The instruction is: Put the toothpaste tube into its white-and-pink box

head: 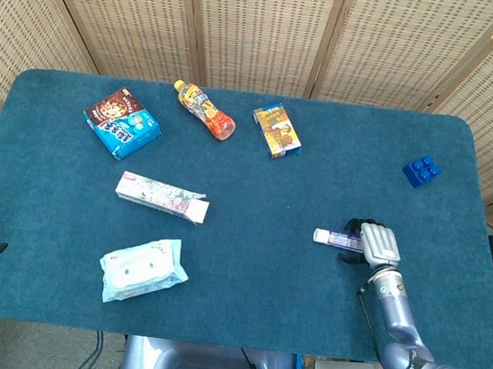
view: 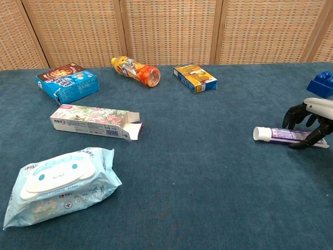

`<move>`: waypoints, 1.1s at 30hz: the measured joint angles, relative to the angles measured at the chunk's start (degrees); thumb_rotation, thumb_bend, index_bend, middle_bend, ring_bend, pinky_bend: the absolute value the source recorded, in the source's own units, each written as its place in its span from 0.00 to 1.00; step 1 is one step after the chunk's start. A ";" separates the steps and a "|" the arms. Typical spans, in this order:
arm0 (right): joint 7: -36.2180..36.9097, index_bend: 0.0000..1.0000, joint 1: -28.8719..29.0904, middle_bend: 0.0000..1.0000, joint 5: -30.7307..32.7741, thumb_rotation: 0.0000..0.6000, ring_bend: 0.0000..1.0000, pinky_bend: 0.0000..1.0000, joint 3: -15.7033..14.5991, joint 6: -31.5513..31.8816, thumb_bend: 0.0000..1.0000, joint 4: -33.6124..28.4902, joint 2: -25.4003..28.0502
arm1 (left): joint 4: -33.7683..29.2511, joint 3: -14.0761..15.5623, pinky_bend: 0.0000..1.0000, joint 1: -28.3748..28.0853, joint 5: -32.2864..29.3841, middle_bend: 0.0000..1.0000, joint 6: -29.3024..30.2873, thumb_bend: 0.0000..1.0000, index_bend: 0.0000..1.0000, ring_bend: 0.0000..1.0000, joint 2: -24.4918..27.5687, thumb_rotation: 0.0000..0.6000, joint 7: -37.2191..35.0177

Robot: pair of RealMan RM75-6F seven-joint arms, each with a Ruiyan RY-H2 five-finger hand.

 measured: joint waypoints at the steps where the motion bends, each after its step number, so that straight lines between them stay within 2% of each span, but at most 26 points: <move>1: -0.08 0.37 0.10 0.38 -0.05 1.00 0.26 0.26 -0.07 -0.11 0.27 0.72 -0.25 | 0.01 -0.02 0.00 -0.03 -0.06 0.00 -0.05 0.17 0.00 0.00 0.00 1.00 0.04; 7: -0.19 0.41 0.56 0.41 -0.40 1.00 0.28 0.27 -0.70 -1.62 0.33 4.04 -1.32 | 0.02 -0.05 0.00 -0.18 -0.32 0.00 -0.30 0.17 0.00 0.00 -0.15 1.00 0.49; 15: 2.46 0.57 0.69 0.55 -2.52 1.00 0.41 0.37 -1.27 -2.65 0.52 4.90 -1.51 | 0.00 -0.09 0.00 -0.49 -0.67 0.00 -0.80 0.17 0.00 0.00 -0.44 1.00 1.18; 22: 7.07 0.57 0.16 0.56 -7.61 1.00 0.41 0.38 -1.95 -0.85 0.54 2.51 0.56 | 0.18 -0.36 0.00 -1.77 -0.92 0.00 -2.53 0.17 0.00 0.00 -0.46 1.00 2.27; 27: 8.38 0.58 -0.61 0.56 -11.21 1.00 0.41 0.38 -2.60 2.00 0.54 -1.47 4.16 | 1.12 -1.35 0.00 -5.54 0.37 0.00 -6.00 0.17 0.00 0.00 -0.15 1.00 3.36; 33: 7.03 0.58 -1.81 0.56 -13.93 1.00 0.41 0.38 -3.17 5.81 0.54 -7.63 9.72 | 6.17 -3.10 0.00 -14.23 3.59 0.00 -14.62 0.17 0.00 0.00 -1.00 1.00 2.98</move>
